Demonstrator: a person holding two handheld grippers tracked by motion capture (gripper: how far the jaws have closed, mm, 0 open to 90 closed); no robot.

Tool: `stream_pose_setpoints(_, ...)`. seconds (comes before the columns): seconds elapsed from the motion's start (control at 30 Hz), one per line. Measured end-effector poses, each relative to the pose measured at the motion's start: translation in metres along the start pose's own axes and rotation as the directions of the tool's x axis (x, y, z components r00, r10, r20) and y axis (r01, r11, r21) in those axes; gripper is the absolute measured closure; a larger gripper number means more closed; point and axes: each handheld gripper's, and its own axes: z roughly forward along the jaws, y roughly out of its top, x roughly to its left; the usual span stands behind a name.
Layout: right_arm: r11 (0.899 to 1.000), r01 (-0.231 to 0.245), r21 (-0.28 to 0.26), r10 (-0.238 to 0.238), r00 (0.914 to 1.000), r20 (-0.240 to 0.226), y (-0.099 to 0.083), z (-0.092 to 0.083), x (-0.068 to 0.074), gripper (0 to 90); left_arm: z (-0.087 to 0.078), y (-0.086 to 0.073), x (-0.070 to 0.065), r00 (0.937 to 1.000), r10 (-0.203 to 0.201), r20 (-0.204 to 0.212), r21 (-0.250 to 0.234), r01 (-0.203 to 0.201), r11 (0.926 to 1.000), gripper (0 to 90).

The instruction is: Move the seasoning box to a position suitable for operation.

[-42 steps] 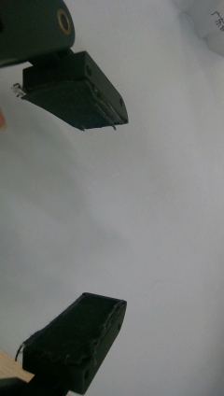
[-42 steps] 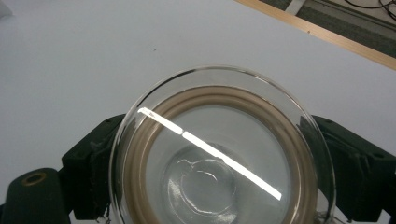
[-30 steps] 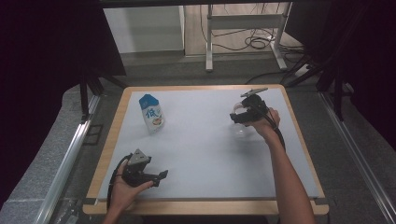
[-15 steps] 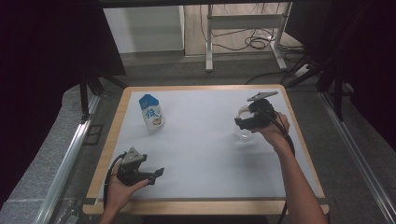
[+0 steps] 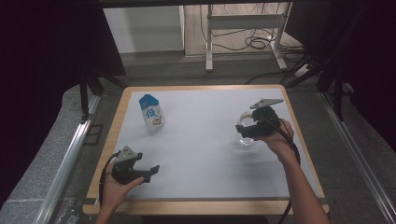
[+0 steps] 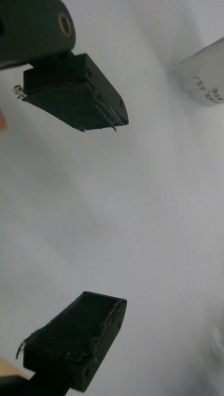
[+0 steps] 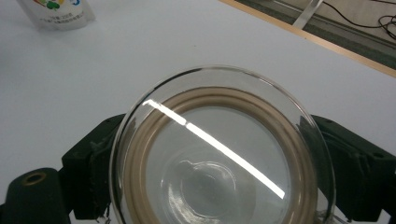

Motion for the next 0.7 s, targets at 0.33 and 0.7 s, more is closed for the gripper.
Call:
stream_pose_setpoints(0.33,1.000,0.010,0.009,-0.010,0.9999,-0.008,-0.012,-0.003,0.005,12.1,0.010,-0.002,-0.006,0.9999,0.014,0.003,0.020,-0.014,0.9997,12.0)
stream_pose_setpoints(0.7,1.000,0.003,0.027,-0.002,0.9996,-0.027,-0.029,-0.001,0.013,12.1,0.012,-0.002,-0.007,0.9997,0.023,0.003,0.022,-0.024,0.9995,12.1)
